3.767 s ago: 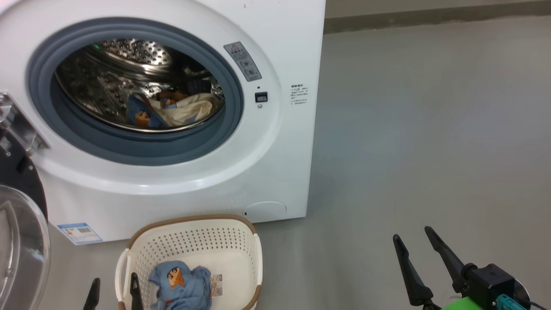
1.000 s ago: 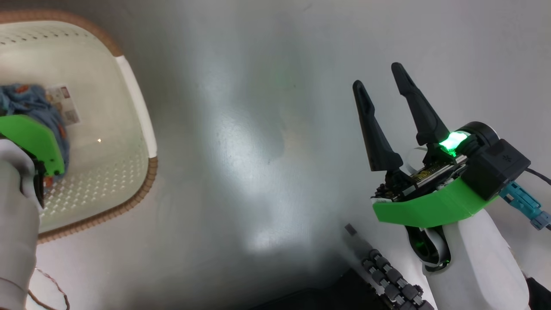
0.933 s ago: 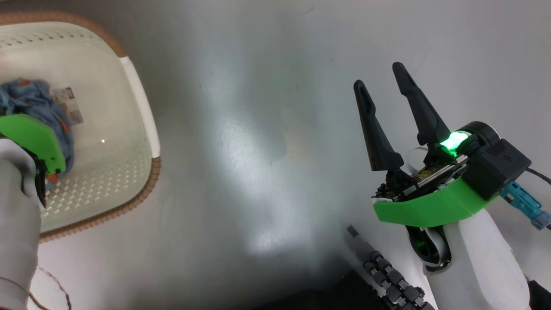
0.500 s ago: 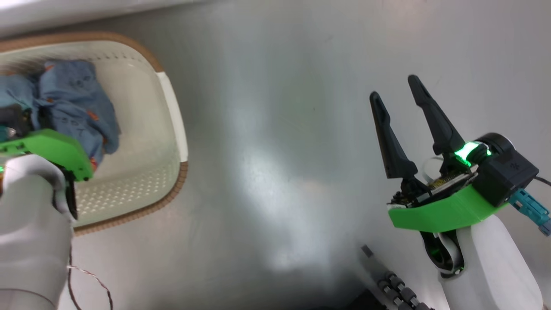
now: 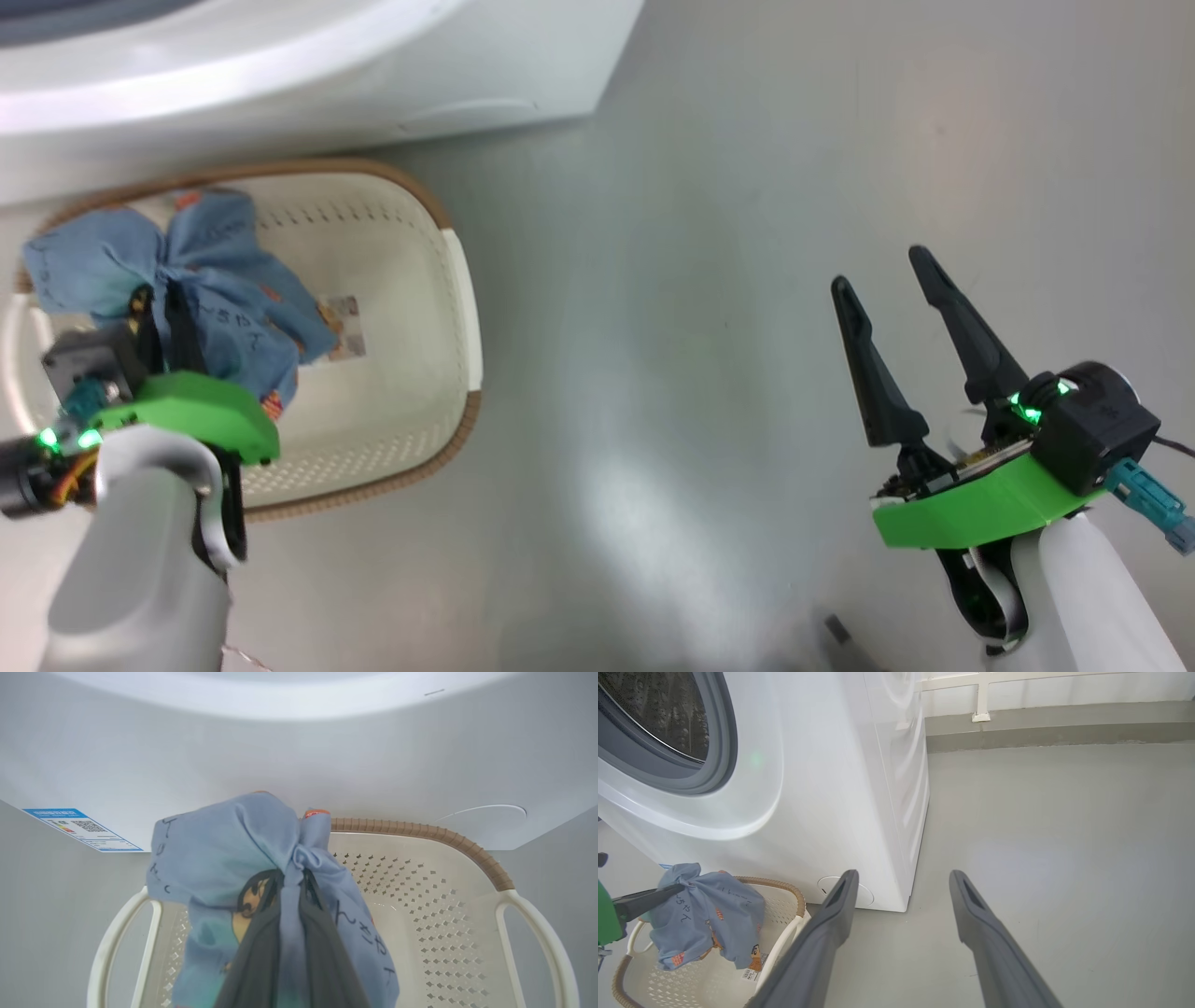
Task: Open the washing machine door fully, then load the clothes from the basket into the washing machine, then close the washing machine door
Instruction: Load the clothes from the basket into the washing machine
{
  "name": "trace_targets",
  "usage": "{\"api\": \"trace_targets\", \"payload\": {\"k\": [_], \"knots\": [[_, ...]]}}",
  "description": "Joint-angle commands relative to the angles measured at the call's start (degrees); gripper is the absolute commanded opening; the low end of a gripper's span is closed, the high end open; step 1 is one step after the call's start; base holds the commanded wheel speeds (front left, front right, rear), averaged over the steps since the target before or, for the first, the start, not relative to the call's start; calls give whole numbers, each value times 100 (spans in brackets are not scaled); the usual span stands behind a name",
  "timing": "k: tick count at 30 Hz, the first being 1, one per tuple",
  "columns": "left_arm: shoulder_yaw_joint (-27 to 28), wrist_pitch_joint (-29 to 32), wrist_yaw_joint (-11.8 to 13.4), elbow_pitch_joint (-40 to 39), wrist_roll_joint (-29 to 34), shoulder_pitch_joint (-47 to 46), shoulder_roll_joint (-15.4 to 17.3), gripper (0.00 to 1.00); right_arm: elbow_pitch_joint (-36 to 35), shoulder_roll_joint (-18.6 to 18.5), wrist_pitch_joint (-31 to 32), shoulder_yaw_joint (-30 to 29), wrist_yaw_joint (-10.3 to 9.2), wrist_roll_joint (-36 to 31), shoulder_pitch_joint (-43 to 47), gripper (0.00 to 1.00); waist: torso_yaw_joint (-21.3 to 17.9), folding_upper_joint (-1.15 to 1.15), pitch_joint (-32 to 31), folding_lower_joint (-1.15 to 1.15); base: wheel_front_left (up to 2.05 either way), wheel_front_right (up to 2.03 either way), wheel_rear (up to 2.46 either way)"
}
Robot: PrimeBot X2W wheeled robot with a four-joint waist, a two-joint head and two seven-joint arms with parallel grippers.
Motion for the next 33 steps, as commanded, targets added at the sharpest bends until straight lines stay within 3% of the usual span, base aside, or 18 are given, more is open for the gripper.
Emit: {"api": "trace_targets", "payload": {"k": [1,14,33], "knots": [[233,-70,83,-362,114,376,164,0,-70,-49,-25,74,9,-20,291,100,267,0,-578,0,0,0,0],[554,-71,25,-1994,515,1873,-6,0,113,-69,134,-42,9,-64,855,100,445,0,-1838,0,0,0,0],[334,164,207,-3756,729,3759,176,0,-27,69,522,-171,9,-240,1855,100,561,0,-3442,0,0,0,0]]}}
